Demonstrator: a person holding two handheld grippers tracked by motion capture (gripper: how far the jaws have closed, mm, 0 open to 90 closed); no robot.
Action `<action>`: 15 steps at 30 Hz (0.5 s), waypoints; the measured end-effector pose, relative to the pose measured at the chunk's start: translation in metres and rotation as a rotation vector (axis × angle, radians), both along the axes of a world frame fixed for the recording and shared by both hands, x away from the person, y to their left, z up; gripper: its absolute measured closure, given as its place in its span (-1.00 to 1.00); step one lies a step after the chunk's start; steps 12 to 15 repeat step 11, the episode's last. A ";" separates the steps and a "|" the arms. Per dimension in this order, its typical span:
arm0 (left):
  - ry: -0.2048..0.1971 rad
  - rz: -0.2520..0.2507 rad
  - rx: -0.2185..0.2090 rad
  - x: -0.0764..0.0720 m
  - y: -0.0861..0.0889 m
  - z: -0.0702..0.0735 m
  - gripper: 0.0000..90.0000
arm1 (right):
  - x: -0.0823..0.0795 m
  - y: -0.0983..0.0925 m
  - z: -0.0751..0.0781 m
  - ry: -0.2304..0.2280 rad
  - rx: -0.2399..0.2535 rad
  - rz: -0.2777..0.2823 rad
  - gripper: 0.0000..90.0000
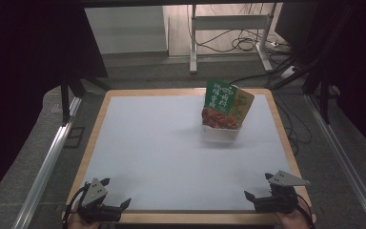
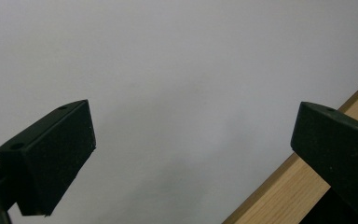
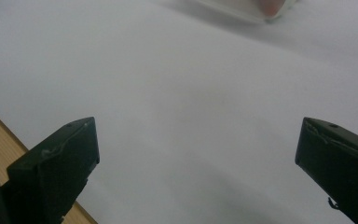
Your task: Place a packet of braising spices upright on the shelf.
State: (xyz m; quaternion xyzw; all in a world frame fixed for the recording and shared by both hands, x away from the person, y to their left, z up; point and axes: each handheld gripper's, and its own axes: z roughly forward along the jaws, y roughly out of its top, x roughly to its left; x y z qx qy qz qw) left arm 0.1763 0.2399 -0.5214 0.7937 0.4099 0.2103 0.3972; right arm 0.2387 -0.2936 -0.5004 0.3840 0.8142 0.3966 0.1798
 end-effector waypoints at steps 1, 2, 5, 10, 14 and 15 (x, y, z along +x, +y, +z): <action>0.001 0.000 0.002 0.000 0.000 0.000 -1.00 | 0.000 0.000 -0.001 0.006 -0.002 0.000 -1.00; 0.001 0.000 0.004 0.000 0.000 0.000 -1.00 | 0.001 0.000 -0.002 0.011 -0.008 0.001 -1.00; 0.000 0.000 0.007 0.000 -0.001 0.000 -1.00 | 0.001 0.001 -0.003 0.018 -0.013 0.003 -1.00; 0.001 0.001 0.008 0.000 -0.001 0.000 -1.00 | 0.002 0.000 -0.003 0.017 -0.012 -0.001 -1.00; 0.002 0.002 0.010 0.001 -0.002 0.000 -1.00 | 0.002 -0.001 -0.003 0.016 -0.006 0.001 -1.00; 0.002 0.002 0.010 0.001 -0.002 0.000 -1.00 | 0.002 -0.001 -0.003 0.016 -0.006 0.001 -1.00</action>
